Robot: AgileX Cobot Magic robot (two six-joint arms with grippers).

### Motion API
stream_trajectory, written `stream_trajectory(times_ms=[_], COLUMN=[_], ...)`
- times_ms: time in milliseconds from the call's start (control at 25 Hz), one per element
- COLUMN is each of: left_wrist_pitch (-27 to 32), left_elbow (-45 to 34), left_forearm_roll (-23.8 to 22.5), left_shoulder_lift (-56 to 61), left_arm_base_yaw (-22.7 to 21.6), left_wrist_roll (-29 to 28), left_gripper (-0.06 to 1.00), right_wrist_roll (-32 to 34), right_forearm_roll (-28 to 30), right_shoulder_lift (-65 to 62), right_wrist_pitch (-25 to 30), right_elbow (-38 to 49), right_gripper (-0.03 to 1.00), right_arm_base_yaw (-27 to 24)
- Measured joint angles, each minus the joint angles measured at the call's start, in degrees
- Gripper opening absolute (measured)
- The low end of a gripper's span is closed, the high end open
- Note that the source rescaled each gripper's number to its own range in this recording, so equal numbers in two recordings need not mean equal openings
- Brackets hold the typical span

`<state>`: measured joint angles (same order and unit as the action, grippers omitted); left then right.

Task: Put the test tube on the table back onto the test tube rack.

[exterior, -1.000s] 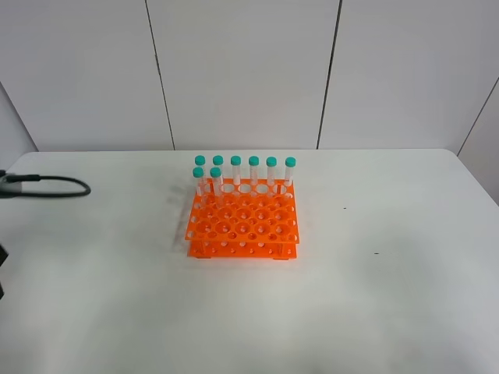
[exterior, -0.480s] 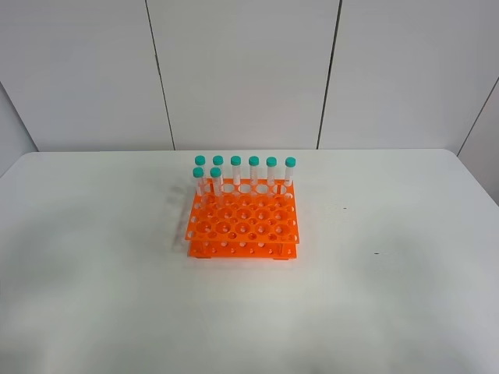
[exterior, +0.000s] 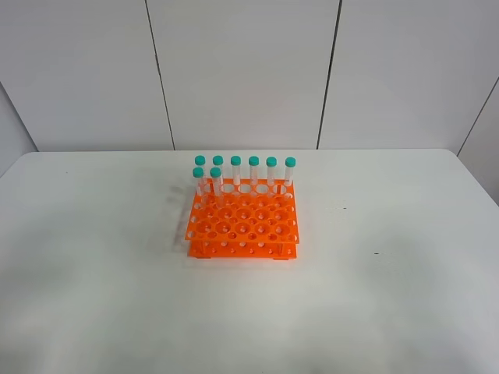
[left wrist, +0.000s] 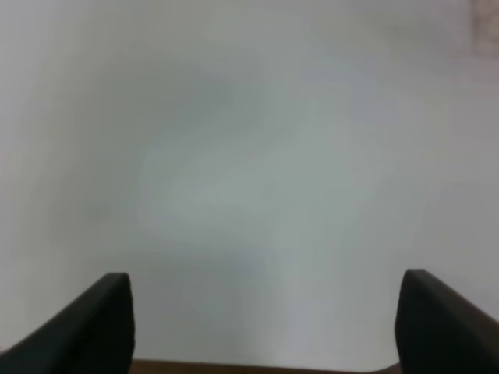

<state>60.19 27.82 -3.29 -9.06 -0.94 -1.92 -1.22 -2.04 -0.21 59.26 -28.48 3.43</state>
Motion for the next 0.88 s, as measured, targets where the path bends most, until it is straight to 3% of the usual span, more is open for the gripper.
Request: stream_trajectory(times_ms=[120,880], left_wrist_pitch=[0.0,0.0], left_elbow=[-0.01,-0.06], left_forearm_roll=[0.0,0.0], left_shoulder_lift=[2.59,9.41], left_arm_base_yaw=[2.23,2.29], left_wrist_roll=[0.0,-0.82], left_gripper=[1.0,1.0], right_wrist_roll=[0.0,0.0], right_forearm_roll=[0.0,0.0], right_shoulder_lift=[0.0,0.0], right_wrist_pitch=[0.0,0.0], right_elbow=[0.0,0.0], right_gripper=[0.93,0.93], right_arm_base_yaw=[0.0,0.0])
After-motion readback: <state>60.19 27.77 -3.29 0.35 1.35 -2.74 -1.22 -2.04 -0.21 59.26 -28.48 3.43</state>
